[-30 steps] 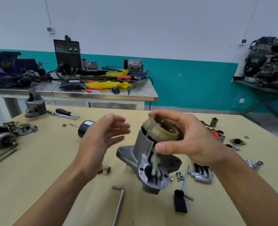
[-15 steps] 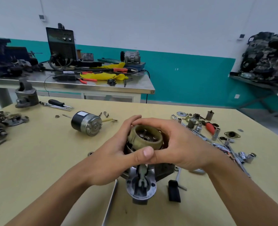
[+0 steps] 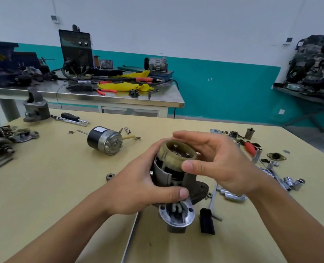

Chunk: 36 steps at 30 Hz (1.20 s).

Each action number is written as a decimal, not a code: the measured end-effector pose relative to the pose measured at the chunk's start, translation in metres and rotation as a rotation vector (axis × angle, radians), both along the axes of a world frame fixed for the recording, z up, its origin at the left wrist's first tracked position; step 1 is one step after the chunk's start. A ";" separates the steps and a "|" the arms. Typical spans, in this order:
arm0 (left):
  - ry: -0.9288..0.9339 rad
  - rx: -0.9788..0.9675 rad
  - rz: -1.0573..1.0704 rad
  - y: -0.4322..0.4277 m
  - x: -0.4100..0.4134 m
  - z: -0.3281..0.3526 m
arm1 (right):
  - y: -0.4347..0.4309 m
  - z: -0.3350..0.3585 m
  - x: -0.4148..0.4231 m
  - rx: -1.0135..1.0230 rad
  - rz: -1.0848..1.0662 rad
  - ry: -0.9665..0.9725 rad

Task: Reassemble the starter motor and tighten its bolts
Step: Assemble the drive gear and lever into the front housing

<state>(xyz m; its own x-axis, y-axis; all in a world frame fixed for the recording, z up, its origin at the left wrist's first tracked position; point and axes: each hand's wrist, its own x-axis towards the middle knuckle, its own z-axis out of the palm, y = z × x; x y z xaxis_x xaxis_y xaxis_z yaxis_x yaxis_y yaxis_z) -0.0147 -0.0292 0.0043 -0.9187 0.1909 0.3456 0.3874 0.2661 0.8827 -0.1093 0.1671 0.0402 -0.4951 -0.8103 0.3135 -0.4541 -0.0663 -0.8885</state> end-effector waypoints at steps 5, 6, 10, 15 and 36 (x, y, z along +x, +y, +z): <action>-0.037 0.017 0.014 0.003 -0.002 -0.004 | 0.006 0.011 0.003 0.084 -0.006 0.099; -0.047 0.025 0.020 0.003 -0.002 -0.003 | 0.006 0.012 0.005 0.109 0.004 0.137; -0.076 0.061 -0.027 0.001 -0.002 0.000 | 0.007 0.013 0.008 0.151 0.029 0.266; -0.069 0.085 -0.096 -0.002 -0.002 0.001 | 0.005 0.010 0.008 0.149 0.045 0.290; -0.016 0.045 -0.079 -0.006 -0.001 -0.001 | 0.006 0.012 0.019 0.142 -0.010 0.417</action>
